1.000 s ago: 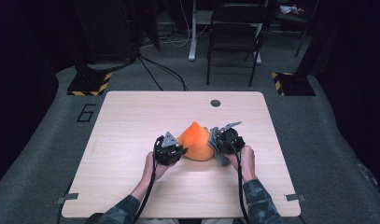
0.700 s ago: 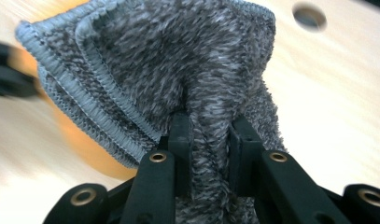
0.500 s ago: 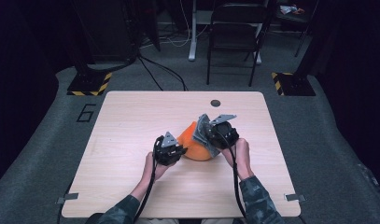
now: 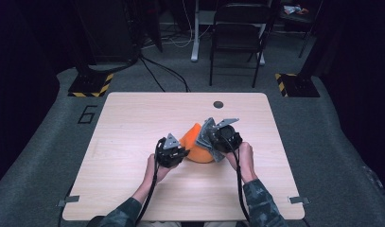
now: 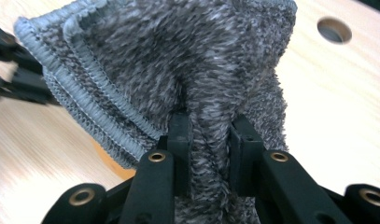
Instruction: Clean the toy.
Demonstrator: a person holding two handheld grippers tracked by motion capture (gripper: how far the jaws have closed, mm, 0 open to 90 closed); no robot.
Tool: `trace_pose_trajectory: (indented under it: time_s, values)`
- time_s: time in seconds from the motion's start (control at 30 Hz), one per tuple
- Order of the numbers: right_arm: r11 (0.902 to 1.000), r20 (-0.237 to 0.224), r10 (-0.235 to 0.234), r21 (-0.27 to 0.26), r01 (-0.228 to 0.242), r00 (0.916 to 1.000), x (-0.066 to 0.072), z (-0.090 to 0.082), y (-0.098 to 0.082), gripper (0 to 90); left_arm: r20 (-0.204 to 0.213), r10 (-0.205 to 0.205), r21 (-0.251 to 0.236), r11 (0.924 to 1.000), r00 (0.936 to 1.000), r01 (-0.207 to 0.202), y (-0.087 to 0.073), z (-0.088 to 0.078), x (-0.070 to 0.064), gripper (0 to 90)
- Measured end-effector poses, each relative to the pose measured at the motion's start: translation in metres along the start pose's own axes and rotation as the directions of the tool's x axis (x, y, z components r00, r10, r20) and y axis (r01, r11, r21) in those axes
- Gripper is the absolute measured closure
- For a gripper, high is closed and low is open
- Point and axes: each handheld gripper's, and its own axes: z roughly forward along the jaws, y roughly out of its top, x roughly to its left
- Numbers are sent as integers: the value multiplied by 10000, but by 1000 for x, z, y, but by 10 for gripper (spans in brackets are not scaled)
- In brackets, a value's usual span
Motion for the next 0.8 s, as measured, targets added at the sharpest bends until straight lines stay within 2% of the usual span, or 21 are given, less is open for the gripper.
trace_pose_trajectory:
  time_s: [0.2, 0.3, 0.47, 0.63, 0.7, 0.8]
  values:
    - [9979, 135, 442, 474, -448, 9989, -12, 8, -17, 737, -6, -20, 19, 10000, 10000, 20, 0, 0, 0, 805]
    - [9966, 160, 498, 648, -507, 9986, -17, 15, -24, 738, 15, -10, 33, 10000, 10000, 10, 0, 0, 1, 804]
    - [9902, 152, 823, 1116, -834, 9965, -23, 28, -35, 738, 15, 5, 40, 10000, 10000, -5, 0, 0, 1, 804]
    - [9831, 367, 864, 1590, -911, 9956, -27, 40, -45, 737, -49, -36, -19, 10000, 10000, 36, -1, 1, 1, 803]
    - [9832, 371, 984, 1510, -1029, 9945, -29, 38, -45, 736, -37, -34, 8, 10000, 10000, 34, -1, 0, 2, 803]
    - [9891, 432, 1011, 1033, -1051, 9939, -32, 25, -41, 736, -53, -83, -15, 10000, 10000, 82, -1, 1, 2, 801]
